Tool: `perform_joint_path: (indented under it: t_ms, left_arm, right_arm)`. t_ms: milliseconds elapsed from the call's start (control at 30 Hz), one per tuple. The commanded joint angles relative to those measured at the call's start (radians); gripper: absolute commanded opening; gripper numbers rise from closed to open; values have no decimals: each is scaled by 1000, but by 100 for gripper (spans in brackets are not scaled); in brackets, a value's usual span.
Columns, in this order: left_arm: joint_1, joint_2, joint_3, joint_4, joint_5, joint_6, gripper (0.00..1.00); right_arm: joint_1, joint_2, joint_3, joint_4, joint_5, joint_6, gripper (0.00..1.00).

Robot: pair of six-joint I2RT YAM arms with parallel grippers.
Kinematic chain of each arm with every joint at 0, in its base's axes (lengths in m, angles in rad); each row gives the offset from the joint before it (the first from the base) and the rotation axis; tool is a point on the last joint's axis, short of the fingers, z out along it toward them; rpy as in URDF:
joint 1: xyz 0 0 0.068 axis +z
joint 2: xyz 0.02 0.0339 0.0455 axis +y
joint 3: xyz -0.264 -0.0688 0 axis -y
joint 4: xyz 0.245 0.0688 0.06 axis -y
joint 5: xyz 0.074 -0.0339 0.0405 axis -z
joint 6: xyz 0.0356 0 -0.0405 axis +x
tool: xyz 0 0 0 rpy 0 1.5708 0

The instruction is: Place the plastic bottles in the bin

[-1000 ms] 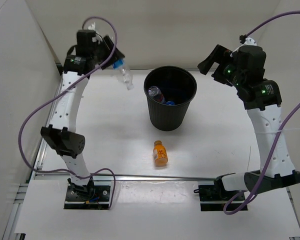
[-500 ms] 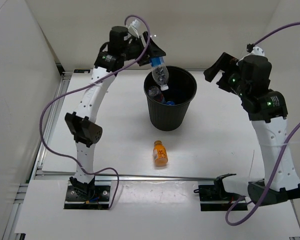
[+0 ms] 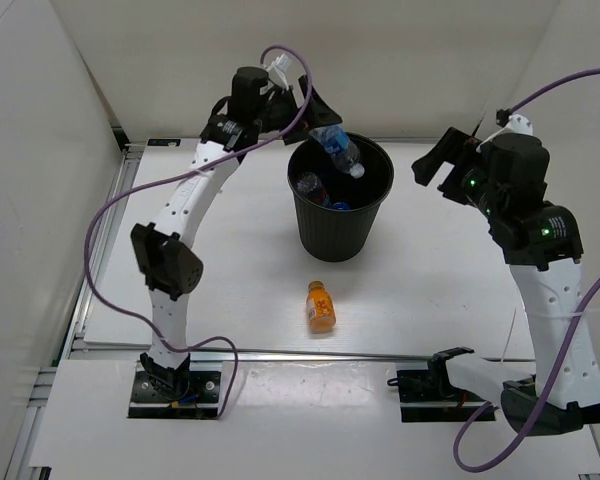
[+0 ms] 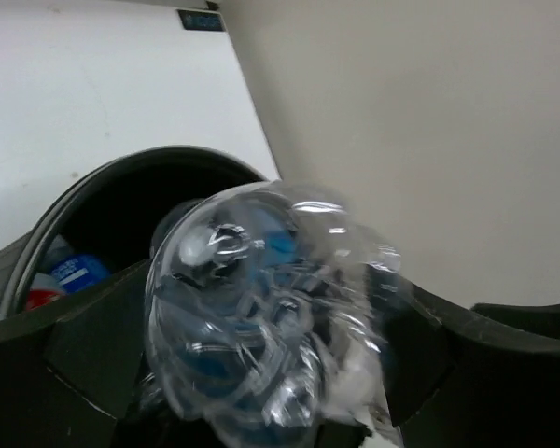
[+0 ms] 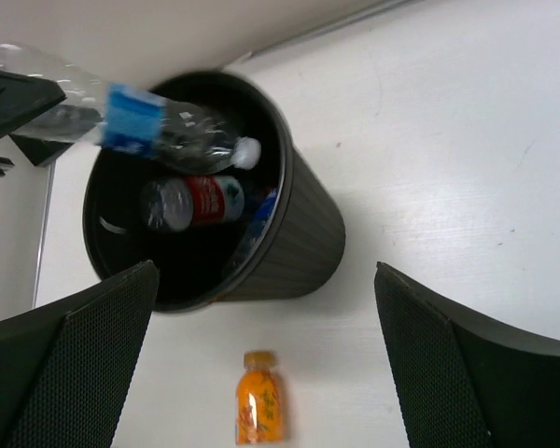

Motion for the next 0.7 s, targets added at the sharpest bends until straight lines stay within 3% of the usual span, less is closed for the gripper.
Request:
perform_joint_path:
  t_ms: [0, 67, 133, 267, 367, 400, 500, 667]
  left_arm:
    - [15, -260, -220, 20, -112, 119, 100]
    - [43, -387, -368, 20, -212, 176, 100]
    - [43, -434, -422, 20, -221, 207, 100]
    - [43, -460, -436, -77, -234, 291, 100]
    - [34, -491, -437, -205, -379, 302, 100]
    - [34, -532, -457, -233, -495, 290, 100]
    - [69, -671, -623, -269, -657, 247, 100]
    - [183, -847, -914, -295, -648, 219, 100]
  right_arm:
    - [-3, -46, -43, 14, -152, -100, 100]
    - [-3, -58, -90, 2, -213, -114, 100]
    - [-3, -100, -141, 2, -243, -105, 100]
    - [6, -118, -228, 26, -329, -123, 100]
    - [58, -81, -239, 26, -464, -221, 100]
    - [85, -69, -229, 10, -464, -240, 100]
    - [267, -25, -228, -1, -370, -278, 100]
    - [525, 61, -228, -39, -212, -289, 100]
